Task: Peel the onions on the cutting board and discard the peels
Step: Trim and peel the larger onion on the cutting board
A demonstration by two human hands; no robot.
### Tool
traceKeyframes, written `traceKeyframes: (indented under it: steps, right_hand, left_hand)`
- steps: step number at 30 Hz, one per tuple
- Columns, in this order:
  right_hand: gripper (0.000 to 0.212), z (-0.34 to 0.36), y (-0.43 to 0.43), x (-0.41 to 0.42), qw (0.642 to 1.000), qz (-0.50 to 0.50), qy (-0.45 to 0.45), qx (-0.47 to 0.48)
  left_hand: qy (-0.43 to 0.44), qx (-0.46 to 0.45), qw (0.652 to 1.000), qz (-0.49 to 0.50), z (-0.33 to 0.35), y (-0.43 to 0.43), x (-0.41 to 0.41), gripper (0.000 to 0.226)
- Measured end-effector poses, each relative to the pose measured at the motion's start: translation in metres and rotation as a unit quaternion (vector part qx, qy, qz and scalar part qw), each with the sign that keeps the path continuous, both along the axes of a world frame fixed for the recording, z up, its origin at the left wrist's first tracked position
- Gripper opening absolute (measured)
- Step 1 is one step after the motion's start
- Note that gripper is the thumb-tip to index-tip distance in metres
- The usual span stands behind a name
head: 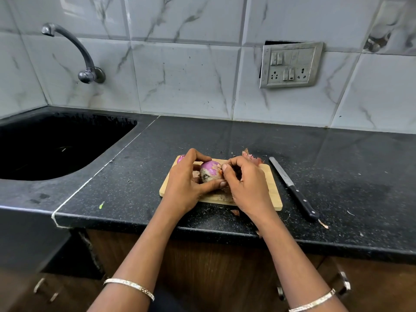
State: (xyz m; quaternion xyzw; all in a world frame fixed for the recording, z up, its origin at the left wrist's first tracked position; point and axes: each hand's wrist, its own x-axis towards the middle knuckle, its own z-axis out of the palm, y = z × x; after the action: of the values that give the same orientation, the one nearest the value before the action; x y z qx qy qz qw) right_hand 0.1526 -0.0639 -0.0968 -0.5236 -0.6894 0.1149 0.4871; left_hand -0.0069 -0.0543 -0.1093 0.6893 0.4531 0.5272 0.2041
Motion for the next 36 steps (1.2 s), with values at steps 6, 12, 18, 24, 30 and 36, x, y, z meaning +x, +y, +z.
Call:
traceKeyframes:
  steps: [6, 12, 18, 24, 30, 36]
  right_hand:
    - [0.018, -0.001, 0.002, 0.003, 0.996, 0.020, 0.050, -0.072]
    - [0.019, 0.005, 0.002, 0.007, 0.970, 0.100, 0.164, -0.148]
    - [0.008, -0.004, 0.002, 0.007, 0.989, 0.084, 0.111, -0.044]
    - [0.004, 0.000, 0.004, 0.008, 0.998, 0.041, 0.029, 0.042]
    - [0.004, -0.005, 0.009, 0.000, 0.996, -0.005, -0.049, 0.081]
    - [0.007, -0.009, 0.010, -0.003, 0.991, -0.022, -0.077, 0.111]
  left_hand:
    - [-0.005, 0.000, 1.000, -0.007, 0.003, -0.003, 0.000, 0.063]
    - [-0.007, -0.009, 1.000, -0.004, 0.002, -0.002, 0.000, 0.066]
    - [-0.009, -0.015, 1.000, 0.002, 0.003, -0.001, -0.002, 0.063]
    - [-0.008, -0.019, 1.000, -0.009, 0.001, 0.000, -0.002, 0.058]
    - [-0.006, -0.019, 1.000, 0.000, 0.002, -0.001, -0.002, 0.068]
    - [-0.001, -0.020, 1.000, 0.009, 0.002, -0.002, -0.002, 0.068]
